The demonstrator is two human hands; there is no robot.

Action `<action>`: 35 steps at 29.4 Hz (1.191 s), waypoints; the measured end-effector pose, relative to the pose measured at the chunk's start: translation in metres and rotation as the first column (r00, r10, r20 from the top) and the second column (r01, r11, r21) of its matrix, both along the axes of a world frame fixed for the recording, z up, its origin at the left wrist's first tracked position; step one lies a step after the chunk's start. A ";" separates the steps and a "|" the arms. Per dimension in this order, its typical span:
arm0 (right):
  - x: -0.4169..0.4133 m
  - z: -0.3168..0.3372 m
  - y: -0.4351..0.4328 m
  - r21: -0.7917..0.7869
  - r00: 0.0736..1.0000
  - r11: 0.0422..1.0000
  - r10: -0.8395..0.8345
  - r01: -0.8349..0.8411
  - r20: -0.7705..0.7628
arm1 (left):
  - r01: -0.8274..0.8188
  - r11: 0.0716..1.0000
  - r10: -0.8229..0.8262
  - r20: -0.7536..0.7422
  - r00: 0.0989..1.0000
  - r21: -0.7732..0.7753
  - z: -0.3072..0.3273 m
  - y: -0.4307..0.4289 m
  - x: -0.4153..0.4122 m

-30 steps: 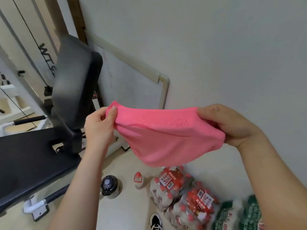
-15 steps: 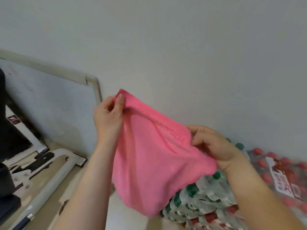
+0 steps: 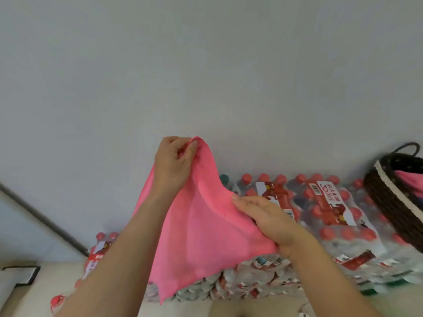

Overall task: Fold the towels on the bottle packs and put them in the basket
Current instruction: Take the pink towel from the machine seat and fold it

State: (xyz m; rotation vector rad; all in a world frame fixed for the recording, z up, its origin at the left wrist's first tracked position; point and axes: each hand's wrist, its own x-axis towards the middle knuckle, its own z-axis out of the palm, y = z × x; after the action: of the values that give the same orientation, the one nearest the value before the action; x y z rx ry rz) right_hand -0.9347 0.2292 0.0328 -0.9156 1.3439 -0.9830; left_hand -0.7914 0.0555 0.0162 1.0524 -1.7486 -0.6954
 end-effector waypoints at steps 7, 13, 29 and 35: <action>-0.153 -0.045 0.021 0.024 0.962 0.991 -0.124 0.134 -0.241 | 0.224 0.970 -0.239 0.195 0.951 0.095 -0.067 0.007 -0.191; -0.251 -0.083 0.050 0.088 0.824 0.943 -0.233 0.322 -0.516 | 0.360 0.921 -0.386 0.225 0.895 0.148 -0.095 0.038 -0.292; -0.306 -0.107 0.102 0.099 0.138 0.793 0.019 0.601 -0.990 | 0.626 0.743 -0.669 0.261 0.695 0.236 -0.103 0.087 -0.397; -0.284 -0.124 0.058 -0.013 0.199 0.959 -0.072 0.283 -0.977 | 0.475 0.850 -0.522 0.481 0.704 0.227 -0.108 0.099 -0.298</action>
State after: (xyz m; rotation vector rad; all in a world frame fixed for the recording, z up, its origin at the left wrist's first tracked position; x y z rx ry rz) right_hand -1.2188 0.2871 -0.0915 -1.3448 2.6572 -0.2948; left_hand -1.0898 0.1541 -0.0920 0.8676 -2.5699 -0.8724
